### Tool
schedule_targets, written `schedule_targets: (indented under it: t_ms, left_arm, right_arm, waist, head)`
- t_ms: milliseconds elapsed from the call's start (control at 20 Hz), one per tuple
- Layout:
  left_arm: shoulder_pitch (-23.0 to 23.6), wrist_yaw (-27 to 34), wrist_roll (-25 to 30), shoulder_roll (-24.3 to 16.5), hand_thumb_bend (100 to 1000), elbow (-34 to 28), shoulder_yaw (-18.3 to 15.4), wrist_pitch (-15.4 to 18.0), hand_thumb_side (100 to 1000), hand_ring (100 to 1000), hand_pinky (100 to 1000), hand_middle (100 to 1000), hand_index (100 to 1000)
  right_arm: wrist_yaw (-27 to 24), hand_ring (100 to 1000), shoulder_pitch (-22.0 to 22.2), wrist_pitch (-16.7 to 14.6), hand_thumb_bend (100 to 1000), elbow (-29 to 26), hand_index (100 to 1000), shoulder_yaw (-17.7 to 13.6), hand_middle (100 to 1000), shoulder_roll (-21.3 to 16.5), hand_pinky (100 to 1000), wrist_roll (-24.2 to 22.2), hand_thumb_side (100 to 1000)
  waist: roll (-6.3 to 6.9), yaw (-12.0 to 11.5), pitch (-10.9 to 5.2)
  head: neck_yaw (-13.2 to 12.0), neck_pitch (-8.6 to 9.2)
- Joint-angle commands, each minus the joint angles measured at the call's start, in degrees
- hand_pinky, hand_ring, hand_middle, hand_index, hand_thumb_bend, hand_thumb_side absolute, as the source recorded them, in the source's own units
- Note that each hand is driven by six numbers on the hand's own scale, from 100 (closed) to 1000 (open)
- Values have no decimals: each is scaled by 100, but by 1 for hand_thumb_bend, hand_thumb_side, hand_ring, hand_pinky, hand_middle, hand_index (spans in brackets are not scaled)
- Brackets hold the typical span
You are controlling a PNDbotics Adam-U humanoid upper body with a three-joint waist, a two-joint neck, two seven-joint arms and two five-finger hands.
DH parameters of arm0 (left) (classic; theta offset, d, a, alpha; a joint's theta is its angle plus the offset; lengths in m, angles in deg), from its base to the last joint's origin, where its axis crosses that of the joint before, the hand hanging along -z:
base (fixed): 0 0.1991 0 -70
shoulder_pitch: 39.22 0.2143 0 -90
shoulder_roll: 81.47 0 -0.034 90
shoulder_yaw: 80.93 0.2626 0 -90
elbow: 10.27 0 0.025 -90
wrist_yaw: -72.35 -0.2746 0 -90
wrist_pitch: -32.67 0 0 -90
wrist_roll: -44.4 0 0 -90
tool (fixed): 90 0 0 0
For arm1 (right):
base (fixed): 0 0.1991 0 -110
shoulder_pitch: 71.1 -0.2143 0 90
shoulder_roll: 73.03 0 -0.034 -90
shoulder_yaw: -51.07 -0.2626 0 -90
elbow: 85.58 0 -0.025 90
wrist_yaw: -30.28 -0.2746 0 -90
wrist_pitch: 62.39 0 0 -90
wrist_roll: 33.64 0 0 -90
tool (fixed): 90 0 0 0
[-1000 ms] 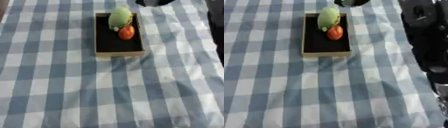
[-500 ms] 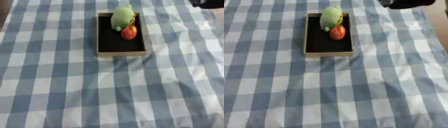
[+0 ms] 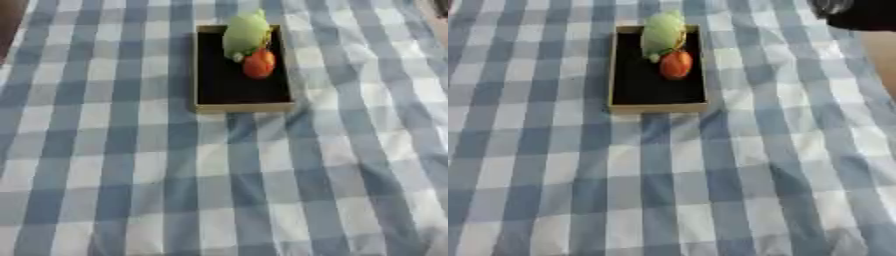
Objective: Pick up objects on the table and place them in the box.
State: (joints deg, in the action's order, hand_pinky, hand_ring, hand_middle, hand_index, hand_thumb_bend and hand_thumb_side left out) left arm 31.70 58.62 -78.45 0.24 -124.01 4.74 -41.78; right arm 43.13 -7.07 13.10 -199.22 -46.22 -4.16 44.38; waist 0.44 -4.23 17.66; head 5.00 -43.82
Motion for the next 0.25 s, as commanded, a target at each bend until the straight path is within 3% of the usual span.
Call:
schedule_targets:
  t_ms: [50,250]
  left_arm:
    - [-20,-44,-40,-182,120,-85,-88,4,646,818,836,721,834]
    - [-14,-53,-54,-189,123,-85,-95,11,646,817,836,721,834]
  right_arm:
    - [-136,706,33,-136,100,-95,783,-165,643,-178,478,24,341]
    - [-150,704,151,-171,100,-95,781,-227,642,-195,477,44,348]
  waist:
    - [4,11,-94]
    - [-2,22,-102]
  head:
    - [-35,-30]
    - [-47,-30]
